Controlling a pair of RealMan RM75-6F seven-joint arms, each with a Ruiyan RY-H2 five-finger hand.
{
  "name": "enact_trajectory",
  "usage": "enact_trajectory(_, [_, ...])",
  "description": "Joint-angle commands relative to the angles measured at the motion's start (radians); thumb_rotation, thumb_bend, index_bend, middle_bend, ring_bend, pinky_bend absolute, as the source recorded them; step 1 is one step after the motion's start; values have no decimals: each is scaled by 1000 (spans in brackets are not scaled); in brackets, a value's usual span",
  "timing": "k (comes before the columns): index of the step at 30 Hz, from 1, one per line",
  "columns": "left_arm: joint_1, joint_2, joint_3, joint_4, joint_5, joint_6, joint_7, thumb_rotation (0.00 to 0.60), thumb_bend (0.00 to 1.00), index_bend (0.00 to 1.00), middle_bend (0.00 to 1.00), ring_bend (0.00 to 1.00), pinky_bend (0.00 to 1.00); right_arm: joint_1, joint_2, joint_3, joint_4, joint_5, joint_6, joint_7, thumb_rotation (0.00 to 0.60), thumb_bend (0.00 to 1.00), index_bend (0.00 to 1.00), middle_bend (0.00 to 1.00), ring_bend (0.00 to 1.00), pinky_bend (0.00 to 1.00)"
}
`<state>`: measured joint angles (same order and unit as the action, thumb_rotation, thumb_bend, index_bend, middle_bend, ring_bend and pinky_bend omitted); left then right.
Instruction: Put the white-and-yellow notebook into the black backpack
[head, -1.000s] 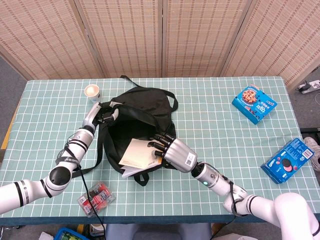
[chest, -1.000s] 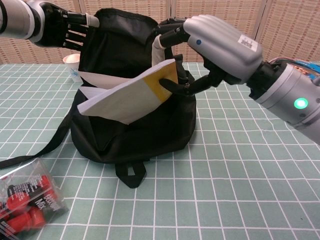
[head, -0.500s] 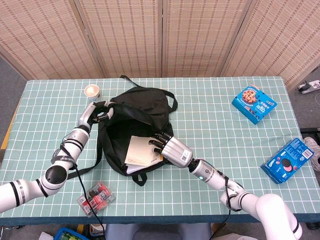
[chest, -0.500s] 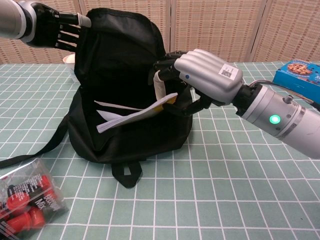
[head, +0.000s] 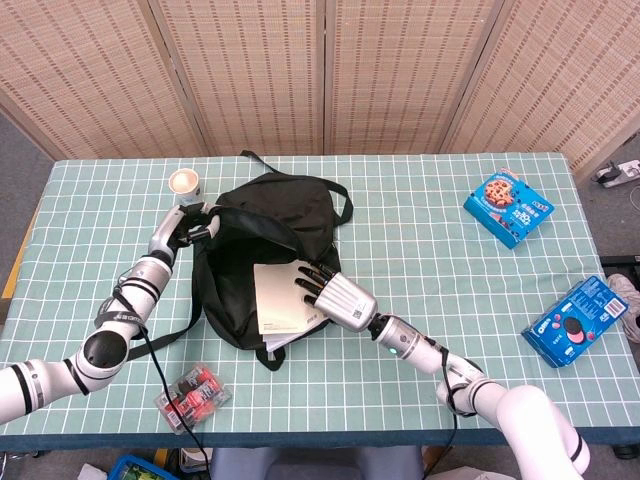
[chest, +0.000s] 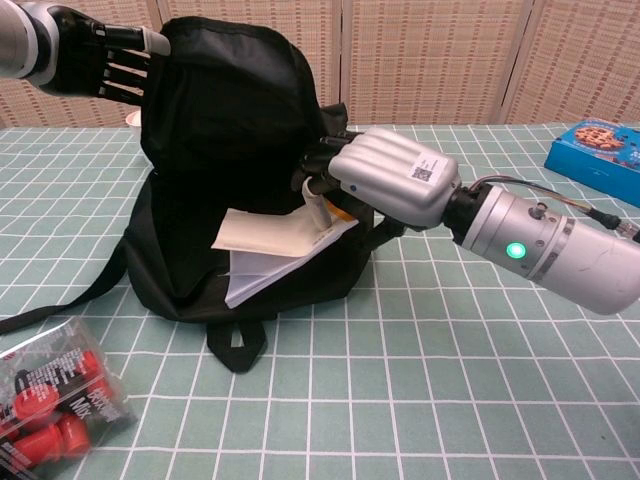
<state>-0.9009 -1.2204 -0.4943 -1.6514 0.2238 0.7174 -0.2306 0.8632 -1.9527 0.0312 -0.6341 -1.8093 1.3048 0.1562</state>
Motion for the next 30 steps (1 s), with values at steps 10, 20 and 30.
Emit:
enact_trajectory(10, [0,10,7,-15,4,-3,-10,507,494,718,286,244,129,42,-63,46,34,83,-89,-120,600,325,770,245,104,178])
enact_trajectory(20, [-1,18,14,-26,1,-1,-15,506,494,718,286,221,129,75,-114,97,62,165,-165,-213,600,307,770,241,95,149])
enact_trajectory(30, [3,28,18,-28,1,0,-24,503,494,717,286,197,129,69,-100,114,-12,217,-200,-277,600,143,333,102,3,63])
